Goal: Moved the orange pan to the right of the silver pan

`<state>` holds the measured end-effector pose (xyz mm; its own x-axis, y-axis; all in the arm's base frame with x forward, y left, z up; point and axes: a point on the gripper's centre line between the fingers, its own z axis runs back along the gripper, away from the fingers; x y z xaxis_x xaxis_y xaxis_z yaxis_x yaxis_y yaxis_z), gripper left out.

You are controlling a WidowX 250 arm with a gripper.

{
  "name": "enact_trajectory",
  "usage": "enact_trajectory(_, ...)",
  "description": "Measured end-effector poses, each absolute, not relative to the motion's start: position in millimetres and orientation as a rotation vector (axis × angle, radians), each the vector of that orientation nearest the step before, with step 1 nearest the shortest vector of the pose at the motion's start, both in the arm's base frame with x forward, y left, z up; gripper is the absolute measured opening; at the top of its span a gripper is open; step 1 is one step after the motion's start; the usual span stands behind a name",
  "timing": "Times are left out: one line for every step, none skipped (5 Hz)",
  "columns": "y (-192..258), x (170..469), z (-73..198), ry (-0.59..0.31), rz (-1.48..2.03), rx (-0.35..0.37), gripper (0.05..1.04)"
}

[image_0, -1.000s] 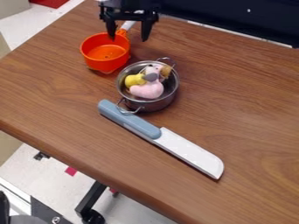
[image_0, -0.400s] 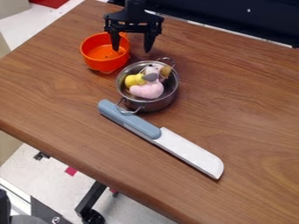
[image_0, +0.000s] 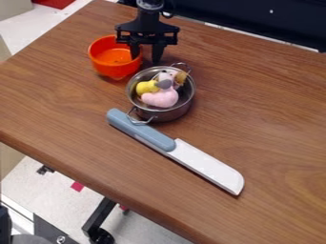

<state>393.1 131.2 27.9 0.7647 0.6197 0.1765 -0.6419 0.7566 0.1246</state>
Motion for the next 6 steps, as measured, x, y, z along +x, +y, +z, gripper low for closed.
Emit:
enact_trajectory(135.7,393.5,28.7,-0.138,0.689,0.181,0.168)
enact_trajectory(143.2,397.1,32.3,-0.160,0.683,0.177,0.067)
enact_trajectory(156.5,409.2,52.6,-0.204,0.680,0.172,0.056)
enact_trajectory(158.5,416.3,64.8,-0.224,0.641,0.174,0.056)
enact_trajectory(150.7,423.6,87.6,-0.253,0.571,0.156,0.056)
enact_trajectory(117.1,426.3,128.5,-0.291,0.475,0.086,0.056)
